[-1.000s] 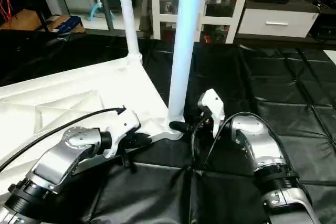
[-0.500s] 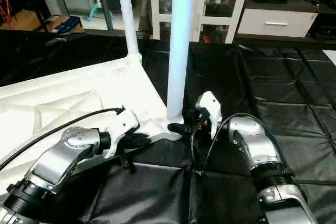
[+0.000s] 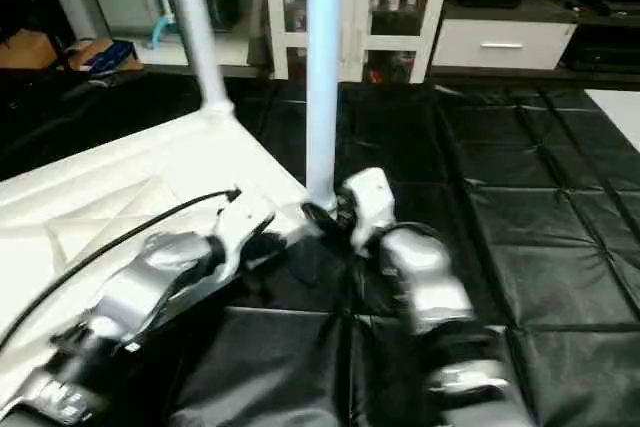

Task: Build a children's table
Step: Rotate leg to tighten

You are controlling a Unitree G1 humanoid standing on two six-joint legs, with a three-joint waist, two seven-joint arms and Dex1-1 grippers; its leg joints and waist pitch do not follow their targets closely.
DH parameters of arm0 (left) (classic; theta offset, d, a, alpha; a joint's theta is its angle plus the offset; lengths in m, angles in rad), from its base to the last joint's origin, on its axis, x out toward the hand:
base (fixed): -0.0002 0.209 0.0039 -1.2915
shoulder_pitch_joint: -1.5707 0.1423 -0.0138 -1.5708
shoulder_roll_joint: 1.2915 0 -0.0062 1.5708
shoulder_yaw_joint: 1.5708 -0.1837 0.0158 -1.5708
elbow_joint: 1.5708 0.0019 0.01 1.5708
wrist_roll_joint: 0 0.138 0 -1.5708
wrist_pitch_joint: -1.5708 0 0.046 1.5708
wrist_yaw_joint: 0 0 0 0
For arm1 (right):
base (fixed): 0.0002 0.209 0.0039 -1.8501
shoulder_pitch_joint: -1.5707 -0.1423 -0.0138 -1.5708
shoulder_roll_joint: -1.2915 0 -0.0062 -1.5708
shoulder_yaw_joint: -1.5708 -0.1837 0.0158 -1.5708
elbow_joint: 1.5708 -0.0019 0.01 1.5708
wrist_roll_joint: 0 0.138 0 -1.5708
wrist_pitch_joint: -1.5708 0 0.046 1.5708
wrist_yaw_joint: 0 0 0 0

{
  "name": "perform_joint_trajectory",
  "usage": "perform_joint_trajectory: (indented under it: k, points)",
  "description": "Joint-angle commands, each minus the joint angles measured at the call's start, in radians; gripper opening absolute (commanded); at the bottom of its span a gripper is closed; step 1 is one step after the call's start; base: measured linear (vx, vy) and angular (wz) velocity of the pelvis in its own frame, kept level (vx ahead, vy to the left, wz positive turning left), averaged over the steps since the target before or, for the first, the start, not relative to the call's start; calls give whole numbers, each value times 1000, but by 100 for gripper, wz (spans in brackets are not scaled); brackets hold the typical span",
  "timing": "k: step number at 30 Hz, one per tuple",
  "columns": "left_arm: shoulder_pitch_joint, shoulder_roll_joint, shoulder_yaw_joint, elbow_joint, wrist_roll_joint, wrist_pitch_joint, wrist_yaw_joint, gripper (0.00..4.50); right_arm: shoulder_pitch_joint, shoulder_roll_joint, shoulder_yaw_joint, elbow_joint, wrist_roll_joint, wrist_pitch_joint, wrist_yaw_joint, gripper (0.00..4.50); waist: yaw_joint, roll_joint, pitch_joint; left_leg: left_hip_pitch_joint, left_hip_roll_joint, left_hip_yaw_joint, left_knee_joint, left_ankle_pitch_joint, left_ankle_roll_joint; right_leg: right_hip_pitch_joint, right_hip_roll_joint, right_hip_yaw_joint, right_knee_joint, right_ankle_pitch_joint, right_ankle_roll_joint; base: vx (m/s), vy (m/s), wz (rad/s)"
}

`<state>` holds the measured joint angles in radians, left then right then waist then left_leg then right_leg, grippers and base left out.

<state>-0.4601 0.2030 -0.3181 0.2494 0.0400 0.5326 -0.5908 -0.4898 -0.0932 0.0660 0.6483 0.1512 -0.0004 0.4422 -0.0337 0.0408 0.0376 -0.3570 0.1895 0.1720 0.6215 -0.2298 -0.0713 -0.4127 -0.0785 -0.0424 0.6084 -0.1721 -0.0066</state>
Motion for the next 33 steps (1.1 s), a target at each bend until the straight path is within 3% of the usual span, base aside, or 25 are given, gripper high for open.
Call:
perform_joint_trajectory:
  k: [1, 4, 5, 6, 7, 12, 14, 16, 21, 26, 28, 33]
  points:
    - [-7, -16, -9, 10, -2, -22, 11, 0, -4, 9, -56, 88, -39, 74, -185, 256, -3, 0, -47, -5, 20, -14, -94, -291, 6, 38, -46, 25, -96, -408, -177, 0, 0, 0]
    - [-24, -31, -6, 34, 0, -33, 21, 0, -26, 62, -55, 112, -47, 72, -276, 255, -10, 5, -46, -6, 22, -15, -96, -312, 5, 37, -45, 25, -94, -377, -187, 0, 0, 0]
    - [-33, -36, -3, 47, 2, -40, 24, 0, -39, 91, -45, 120, -56, 57, -298, 255, -12, -1, -47, -9, 22, -16, -97, -312, 6, 39, -46, 25, -94, -372, -188, 0, 0, 0]
    - [-38, -38, -1, 53, 3, -45, 24, 0, -47, 107, -41, 123, -58, 47, -306, 251, -14, 4, -47, -9, 22, -16, -98, -309, 6, 39, -47, 25, -92, -360, -192, 0, 0, 0]
    - [-42, -37, 2, 60, 5, -51, 25, 0, -57, 126, -30, 126, -59, 23, -290, 249, -17, 0, -49, -10, 22, -16, -97, -306, 9, 41, -47, 26, -91, -347, -195, 0, 0, 0]
    - [-34, -19, 3, 57, 5, -74, 12, 0, -36, 138, -22, 59, -1, -14, -152, 248, -12, 3, -50, -10, 25, -13, -96, -288, 31, 44, -49, 29, -88, -297, -212, 0, 0, 0]
    - [-30, -15, 3, 54, 4, -76, 7, 0, -26, 123, -14, 29, 6, -25, -114, 301, -9, 3, -51, -11, 26, -11, -95, -263, 41, 47, -48, 29, -85, -264, -222, 0, 0, 0]
    - [-29, -5, -5, 53, 9, -91, -11, 0, -22, 108, -25, 5, 13, -33, -103, 314, -5, 4, -53, -14, 25, -9, -92, -211, 54, 51, -49, 30, -81, -212, -239, 0, 0, 0]
    - [-13, 24, -21, 26, 5, -105, -72, 0, -19, 41, -63, -71, 87, 41, 27, 352, 8, 5, -56, -15, 28, -6, -85, -142, 92, 56, -49, 29, -72, -135, -269, 0, 0, 0]
    - [25, 82, -60, -30, -20, -171, -199, 0, 21, -144, -18, -221, 152, 166, 327, 356, 32, 10, -55, -9, 31, -3, -81, -99, 122, 58, -48, 29, -67, -96, -276, 0, 0, 0]
    - [40, 109, -78, -51, -24, -201, -245, 0, 46, -219, 15, -271, 153, 167, 443, 356, 41, 10, -57, -7, 33, -4, -80, -103, 123, 57, -48, 27, -67, -102, -273, 0, 0, 0]
    - [63, 155, -96, -76, -35, -240, -327, 0, 96, -336, 61, -360, 165, 199, 621, 356, 46, 6, -54, -8, 34, -3, -82, -114, 123, 56, -50, 29, -69, -121, -273, 0, 0, 0]
